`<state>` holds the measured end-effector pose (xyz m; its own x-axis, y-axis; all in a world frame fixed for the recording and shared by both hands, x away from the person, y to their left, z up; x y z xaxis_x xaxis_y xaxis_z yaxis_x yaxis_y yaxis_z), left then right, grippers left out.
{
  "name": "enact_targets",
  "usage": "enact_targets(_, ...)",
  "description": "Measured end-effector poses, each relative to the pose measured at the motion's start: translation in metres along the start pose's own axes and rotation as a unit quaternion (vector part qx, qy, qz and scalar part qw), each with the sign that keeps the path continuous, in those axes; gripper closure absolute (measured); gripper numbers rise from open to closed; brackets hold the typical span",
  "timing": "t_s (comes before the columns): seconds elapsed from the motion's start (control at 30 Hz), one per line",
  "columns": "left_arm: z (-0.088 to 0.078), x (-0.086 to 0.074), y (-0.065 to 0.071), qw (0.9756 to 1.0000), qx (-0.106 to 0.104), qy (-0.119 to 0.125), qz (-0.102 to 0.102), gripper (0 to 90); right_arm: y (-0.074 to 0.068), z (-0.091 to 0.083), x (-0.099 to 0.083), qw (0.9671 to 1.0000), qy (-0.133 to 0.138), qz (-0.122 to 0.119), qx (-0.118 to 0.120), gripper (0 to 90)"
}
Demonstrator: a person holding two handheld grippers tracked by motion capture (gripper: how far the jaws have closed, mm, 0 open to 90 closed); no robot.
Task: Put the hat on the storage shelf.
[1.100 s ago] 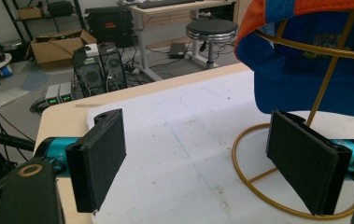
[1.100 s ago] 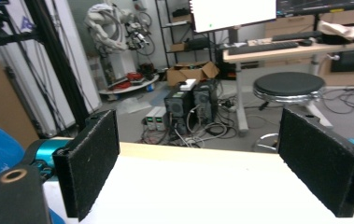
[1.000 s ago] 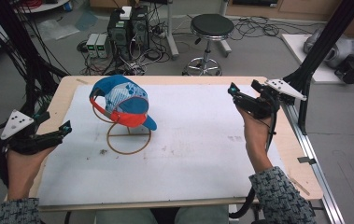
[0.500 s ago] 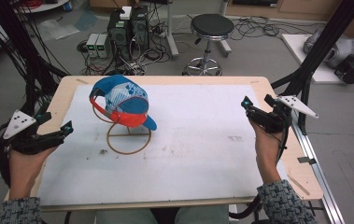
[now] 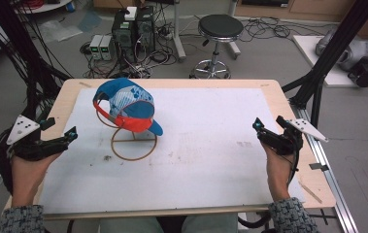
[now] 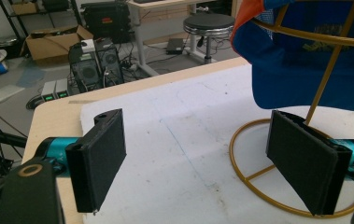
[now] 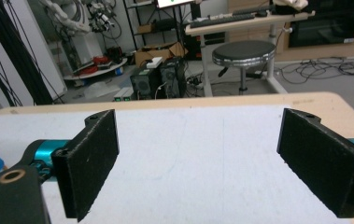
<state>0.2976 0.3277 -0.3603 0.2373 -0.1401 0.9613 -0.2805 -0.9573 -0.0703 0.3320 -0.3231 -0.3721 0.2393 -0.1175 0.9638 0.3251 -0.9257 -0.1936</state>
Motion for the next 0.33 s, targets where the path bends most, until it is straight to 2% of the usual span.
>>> enact_targets(0.13, 0.001, -0.001, 0.0, 1.0, 0.0, -0.001, -0.001, 20.1, 0.003, -0.001, -0.012, 1.0, -0.005, 0.003, -0.003, 11.8)
enact_targets(0.27, 0.002, -0.001, 0.002, 1.0, -0.002, -0.002, 0.002, 20.1, 0.006, -0.002, -0.015, 0.9999, -0.007, 0.011, 0.002, 11.8)
enact_targets(0.33, 0.003, -0.002, 0.003, 1.0, -0.003, -0.002, 0.001, 20.1, 0.007, -0.005, -0.016, 1.0, -0.005, 0.007, 0.002, 11.8)
Point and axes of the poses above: each handheld gripper's, and its own axes: z roughly forward along the jaws, x roughly out of its top, y roughly to its right, the point moved 1 cm from there along z, roughly forward along the jaws, and after that the axes turned 5 degrees about x, right-handed, at the moved point
